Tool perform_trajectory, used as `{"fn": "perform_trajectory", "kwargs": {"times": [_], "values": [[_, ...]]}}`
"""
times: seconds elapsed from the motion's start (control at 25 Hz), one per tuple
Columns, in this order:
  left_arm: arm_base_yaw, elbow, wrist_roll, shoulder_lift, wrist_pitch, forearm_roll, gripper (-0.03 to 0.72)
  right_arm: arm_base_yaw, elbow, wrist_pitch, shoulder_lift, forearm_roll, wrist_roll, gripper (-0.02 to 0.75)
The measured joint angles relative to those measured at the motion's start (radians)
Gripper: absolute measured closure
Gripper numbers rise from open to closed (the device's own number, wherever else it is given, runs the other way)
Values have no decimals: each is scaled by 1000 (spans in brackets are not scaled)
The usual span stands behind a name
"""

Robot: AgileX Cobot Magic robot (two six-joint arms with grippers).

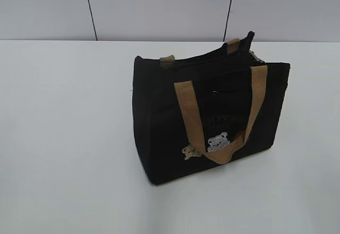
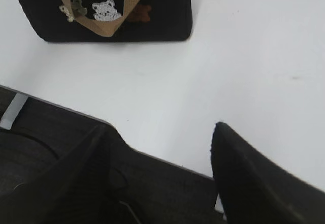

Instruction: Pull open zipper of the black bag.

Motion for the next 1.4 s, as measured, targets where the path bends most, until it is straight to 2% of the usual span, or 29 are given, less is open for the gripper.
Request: {"fn": "perform_trajectory", "kwargs": {"times": [0.24, 0.4, 0.6, 0.76, 1.24, 1.4], "values": [[0, 57, 2, -176, -51, -16, 340, 0, 5, 2, -192, -7, -16, 265], [1, 77, 2, -192, -52, -17, 340, 0, 17, 2, -196, -57, -16, 265], [8, 78, 1, -192, -54, -17, 340, 0, 115, -2, -196, -63, -5, 265], [8, 78, 1, -192, -55, -37, 341, 0, 154, -99, -196, -67, 21, 265], [9, 78, 0, -192, -57, -37, 346, -2, 160, -123, -196, -98, 80, 265], [20, 78, 0, -192, -57, -9, 346, -49, 160, -123, -196, -105, 80, 265]]}}
